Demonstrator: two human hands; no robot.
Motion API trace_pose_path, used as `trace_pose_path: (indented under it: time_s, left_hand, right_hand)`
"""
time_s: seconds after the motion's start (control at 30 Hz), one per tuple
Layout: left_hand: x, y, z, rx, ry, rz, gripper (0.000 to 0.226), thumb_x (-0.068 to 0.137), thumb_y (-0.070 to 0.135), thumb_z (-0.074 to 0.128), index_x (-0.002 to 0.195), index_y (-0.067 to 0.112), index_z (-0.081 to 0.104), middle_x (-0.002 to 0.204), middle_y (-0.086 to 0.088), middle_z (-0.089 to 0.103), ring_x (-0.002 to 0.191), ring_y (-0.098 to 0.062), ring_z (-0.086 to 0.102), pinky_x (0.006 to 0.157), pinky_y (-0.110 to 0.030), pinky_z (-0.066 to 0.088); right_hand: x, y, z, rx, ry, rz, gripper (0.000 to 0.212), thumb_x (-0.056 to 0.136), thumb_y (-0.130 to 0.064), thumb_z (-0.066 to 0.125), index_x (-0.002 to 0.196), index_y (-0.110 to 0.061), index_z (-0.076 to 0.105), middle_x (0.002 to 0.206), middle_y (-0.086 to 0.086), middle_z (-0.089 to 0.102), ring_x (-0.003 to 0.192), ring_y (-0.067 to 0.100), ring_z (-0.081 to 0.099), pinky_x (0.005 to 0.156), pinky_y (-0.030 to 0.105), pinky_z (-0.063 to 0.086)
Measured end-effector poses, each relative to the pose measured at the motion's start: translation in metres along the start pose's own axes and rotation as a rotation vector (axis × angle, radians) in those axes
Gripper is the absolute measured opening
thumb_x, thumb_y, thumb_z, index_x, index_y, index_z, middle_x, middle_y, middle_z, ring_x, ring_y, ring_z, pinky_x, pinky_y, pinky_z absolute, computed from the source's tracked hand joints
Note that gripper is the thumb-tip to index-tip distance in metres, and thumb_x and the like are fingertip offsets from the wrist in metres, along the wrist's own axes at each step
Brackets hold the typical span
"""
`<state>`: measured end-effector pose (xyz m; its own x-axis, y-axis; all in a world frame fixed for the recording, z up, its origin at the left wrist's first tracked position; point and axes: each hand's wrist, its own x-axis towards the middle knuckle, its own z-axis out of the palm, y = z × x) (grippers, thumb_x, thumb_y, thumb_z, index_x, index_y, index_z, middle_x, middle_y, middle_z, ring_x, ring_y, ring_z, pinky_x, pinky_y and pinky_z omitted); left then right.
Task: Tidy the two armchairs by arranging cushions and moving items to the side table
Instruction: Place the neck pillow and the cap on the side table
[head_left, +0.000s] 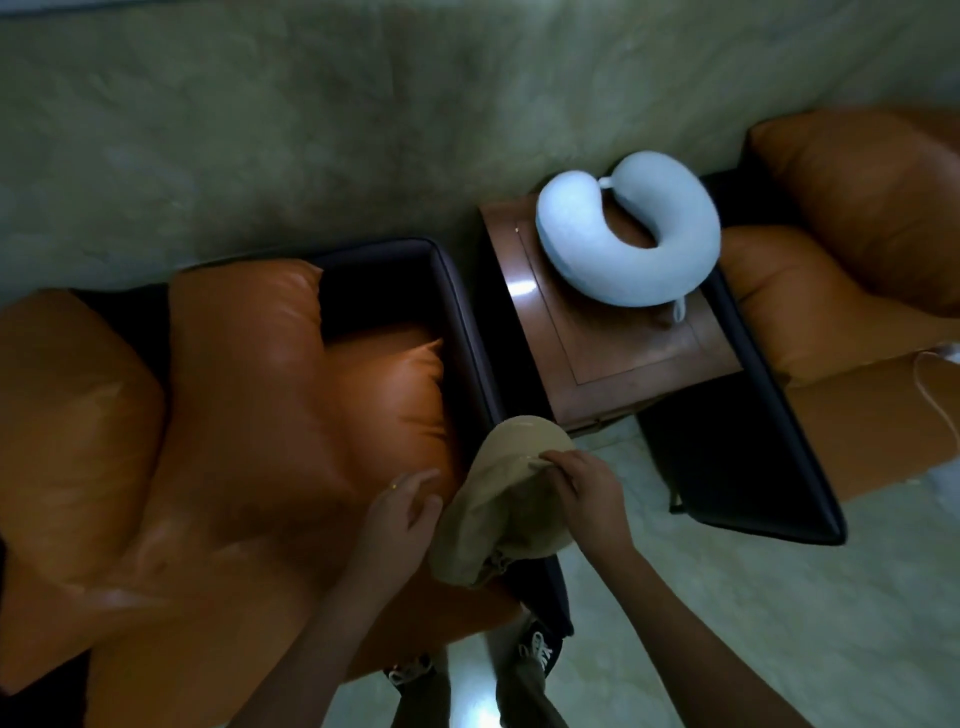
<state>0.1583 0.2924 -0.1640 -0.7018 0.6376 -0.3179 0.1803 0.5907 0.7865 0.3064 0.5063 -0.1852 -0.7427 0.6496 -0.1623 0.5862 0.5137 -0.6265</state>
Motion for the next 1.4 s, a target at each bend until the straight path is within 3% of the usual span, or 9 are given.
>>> trace_pose_path:
  time_s: [0.27,0.37,0.47,0.63,0.8,0.97,1.13,1.27,1.4]
  left_hand:
    - [0.022,0.049,0.008,-0.056,-0.022,0.059,0.028,0.099,0.023,0.058,0.123,0.038,0.06,0.122,0.018,0.059,0.115,0.003,0.056,0.094,-0.011,0.041]
    - [0.038,0.077,0.021,-0.072,0.0,0.079,0.032,0.099,0.02,0.06,0.117,0.046,0.057,0.12,0.025,0.056,0.114,0.008,0.054,0.09,-0.007,0.04]
    - [0.063,0.103,0.037,-0.068,0.048,0.088,0.028,0.097,0.01,0.061,0.12,0.027,0.064,0.118,0.009,0.062,0.109,-0.003,0.06,0.085,-0.008,0.043]
    - [0.108,0.141,0.092,-0.063,0.083,0.028,0.029,0.097,0.005,0.059,0.126,0.007,0.064,0.123,-0.005,0.061,0.112,-0.018,0.06,0.094,-0.031,0.05]
    - [0.137,0.161,0.142,-0.109,0.119,-0.032,0.03,0.099,0.011,0.057,0.127,0.021,0.061,0.122,0.004,0.06,0.109,-0.005,0.057,0.086,-0.017,0.043]
    - [0.16,0.184,0.189,-0.185,0.119,-0.02,0.042,0.095,0.003,0.06,0.13,0.026,0.056,0.119,0.015,0.056,0.104,0.027,0.049,0.084,0.004,0.036]
    - [0.189,0.197,0.22,-0.147,0.097,0.089,0.041,0.089,-0.003,0.066,0.129,0.008,0.063,0.126,0.0,0.062,0.115,-0.003,0.054,0.1,-0.009,0.036]
    - [0.202,0.194,0.236,-0.14,0.118,0.121,0.043,0.089,-0.004,0.067,0.132,0.003,0.062,0.128,0.001,0.059,0.116,-0.003,0.053,0.1,-0.007,0.034]
    - [0.22,0.193,0.251,-0.141,0.102,0.09,0.042,0.091,-0.002,0.066,0.132,0.004,0.062,0.13,-0.006,0.06,0.12,-0.016,0.055,0.105,-0.012,0.036]
  right_hand:
    - [0.004,0.006,-0.088,0.13,0.189,0.074,0.018,0.097,-0.014,0.065,0.112,-0.012,0.074,0.103,0.003,0.067,0.092,0.021,0.064,0.081,0.043,0.054]
    - [0.024,0.024,-0.121,0.185,0.249,0.103,0.016,0.097,-0.013,0.064,0.11,-0.013,0.074,0.101,0.0,0.067,0.091,0.018,0.064,0.079,0.043,0.055]
    - [0.056,0.046,-0.144,0.24,0.304,0.095,0.016,0.097,-0.011,0.064,0.11,-0.012,0.074,0.102,-0.001,0.068,0.093,0.016,0.064,0.079,0.04,0.055]
    - [0.112,0.101,-0.165,0.313,0.354,0.126,0.016,0.097,-0.014,0.063,0.11,-0.02,0.071,0.099,-0.01,0.064,0.091,-0.004,0.057,0.079,0.024,0.049]
    - [0.154,0.145,-0.167,0.379,0.38,0.216,0.019,0.098,-0.014,0.061,0.114,-0.01,0.071,0.102,-0.002,0.063,0.095,0.015,0.061,0.085,0.036,0.052]
    - [0.176,0.184,-0.173,0.424,0.43,0.235,0.02,0.1,-0.019,0.058,0.115,-0.019,0.07,0.103,0.001,0.063,0.094,0.003,0.059,0.083,0.031,0.05]
    - [0.185,0.208,-0.173,0.457,0.415,0.245,0.021,0.099,-0.018,0.06,0.116,-0.018,0.072,0.108,-0.002,0.067,0.103,0.01,0.063,0.091,0.038,0.053]
    - [0.186,0.221,-0.171,0.47,0.399,0.217,0.021,0.099,-0.018,0.06,0.115,-0.023,0.073,0.109,-0.004,0.067,0.103,0.006,0.063,0.09,0.031,0.053]
    - [0.189,0.232,-0.172,0.47,0.38,0.218,0.022,0.099,-0.013,0.06,0.116,-0.021,0.072,0.11,-0.001,0.068,0.105,0.007,0.062,0.092,0.029,0.051]
